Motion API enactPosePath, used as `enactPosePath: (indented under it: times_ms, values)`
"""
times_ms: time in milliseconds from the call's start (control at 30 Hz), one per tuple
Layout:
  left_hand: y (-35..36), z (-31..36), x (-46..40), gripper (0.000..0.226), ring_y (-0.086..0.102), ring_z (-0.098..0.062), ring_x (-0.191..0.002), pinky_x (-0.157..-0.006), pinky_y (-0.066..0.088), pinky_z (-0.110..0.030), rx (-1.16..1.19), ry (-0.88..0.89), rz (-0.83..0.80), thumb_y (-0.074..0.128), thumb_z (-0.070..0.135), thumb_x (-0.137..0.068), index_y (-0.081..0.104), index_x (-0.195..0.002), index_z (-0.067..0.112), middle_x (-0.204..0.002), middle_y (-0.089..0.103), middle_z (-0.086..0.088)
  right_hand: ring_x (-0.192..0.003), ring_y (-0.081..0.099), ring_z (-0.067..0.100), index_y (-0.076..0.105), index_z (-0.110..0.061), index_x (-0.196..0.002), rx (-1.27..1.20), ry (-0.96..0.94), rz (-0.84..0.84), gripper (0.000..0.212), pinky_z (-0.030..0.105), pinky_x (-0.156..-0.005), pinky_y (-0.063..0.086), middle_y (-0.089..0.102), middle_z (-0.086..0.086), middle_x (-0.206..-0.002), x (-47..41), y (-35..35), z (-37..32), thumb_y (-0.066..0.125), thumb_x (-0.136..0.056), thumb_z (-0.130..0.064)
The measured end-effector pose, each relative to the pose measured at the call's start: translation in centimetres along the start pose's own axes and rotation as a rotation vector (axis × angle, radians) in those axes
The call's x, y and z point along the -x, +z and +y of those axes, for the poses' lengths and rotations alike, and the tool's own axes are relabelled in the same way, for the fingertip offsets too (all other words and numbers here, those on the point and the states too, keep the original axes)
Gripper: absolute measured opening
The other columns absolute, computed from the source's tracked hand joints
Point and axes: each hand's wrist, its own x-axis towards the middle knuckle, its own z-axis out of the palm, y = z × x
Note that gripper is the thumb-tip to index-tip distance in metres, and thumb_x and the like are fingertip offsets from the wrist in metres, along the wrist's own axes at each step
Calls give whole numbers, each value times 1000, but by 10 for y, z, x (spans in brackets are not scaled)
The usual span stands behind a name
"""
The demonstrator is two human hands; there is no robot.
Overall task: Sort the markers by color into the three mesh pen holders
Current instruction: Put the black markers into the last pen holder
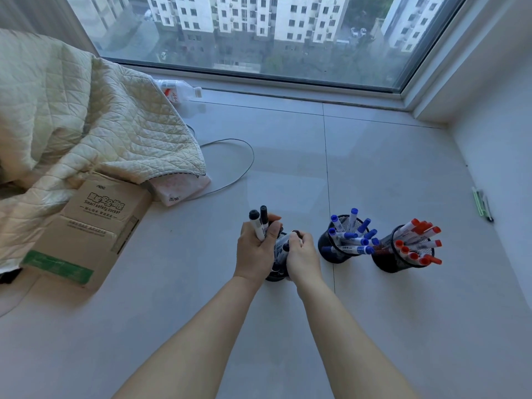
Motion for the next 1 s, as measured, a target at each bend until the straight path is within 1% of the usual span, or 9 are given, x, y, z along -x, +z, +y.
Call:
enactPosePath:
  times_ms: [133, 233, 367, 433, 567, 633, 800, 900, 1000]
  values:
    - [-4, -6, 15, 7, 65, -9, -90, -79, 48, -21, -70, 46, 40, 55, 28, -91, 63, -92, 28, -99, 65, -8, -108, 52, 29, 42, -29, -109, -15, 50, 9, 20, 50, -96, 45, 50, 9, -122, 7, 3, 4, 33, -94, -39]
    - [-6, -6, 23, 12, 65, 4, -86, -75, 47, -10, 81, 3, 45, 54, 25, -91, 61, -101, 23, -108, 65, -4, -109, 52, 30, 40, -30, -109, -7, 72, -4, 19, 49, -96, 45, 49, 10, -123, 10, 4, 5, 32, -95, -40]
    - [-13, -13, 37, 15, 61, 9, -86, -73, 42, -3, 119, -32, 30, 51, 18, -93, 64, -94, 27, -104, 64, 2, -109, 52, 30, 40, -30, -111, -2, 87, -11, 20, 49, -96, 46, 49, 10, -123, 13, 2, 4, 32, -95, -40]
    - [-16, -17, 38, 16, 57, 15, -97, -77, 39, -1, 82, -28, -3, 51, 17, -93, 65, -93, 23, -115, 59, 7, -109, 52, 29, 40, -29, -114, -4, 90, -15, 23, 49, -96, 45, 49, 10, -124, 15, 2, 2, 32, -95, -40]
    - [-20, -20, 30, 26, 52, 25, -89, -67, 39, 3, 40, -123, -77, 53, 17, -93, 59, -118, 12, -121, 47, 25, -109, 53, 29, 39, -29, -114, 23, 101, -47, 23, 50, -95, 46, 49, 10, -124, 21, -1, -1, 31, -96, -40]
    - [-23, -19, 31, 33, 50, 25, -87, -64, 38, 4, -1, -185, -96, 56, 23, -92, 56, -124, 12, -126, 46, 22, -107, 53, 29, 39, -30, -108, 49, 98, -67, 18, 49, -92, 49, 49, 9, -122, 26, -2, -2, 33, -95, -40]
    - [-34, -12, 40, 24, 57, -7, -109, -82, 43, -14, 4, -241, -65, 61, 20, -87, 58, -102, 39, -123, 58, 8, -104, 55, 25, 40, -30, -107, 67, 96, -106, 15, 47, -85, 53, 51, 6, -119, 38, -2, 4, 36, -95, -39]
    - [-43, -4, 49, 22, 57, -2, -101, -81, 47, -13, 70, -174, 14, 57, 24, -90, 55, -102, 42, -112, 60, 11, -91, 54, 19, 41, -30, -108, 57, 88, -113, 17, 42, -75, 56, 49, 3, -115, 46, 0, 10, 36, -95, -39]
    - [-55, 2, 52, 21, 55, 1, -103, -95, 42, -32, 85, -94, 54, 45, 25, -96, 52, -105, 43, -112, 59, 17, -89, 52, 17, 41, -31, -108, 70, 84, -120, 16, 41, -73, 55, 50, 3, -116, 54, 1, 16, 37, -95, -38]
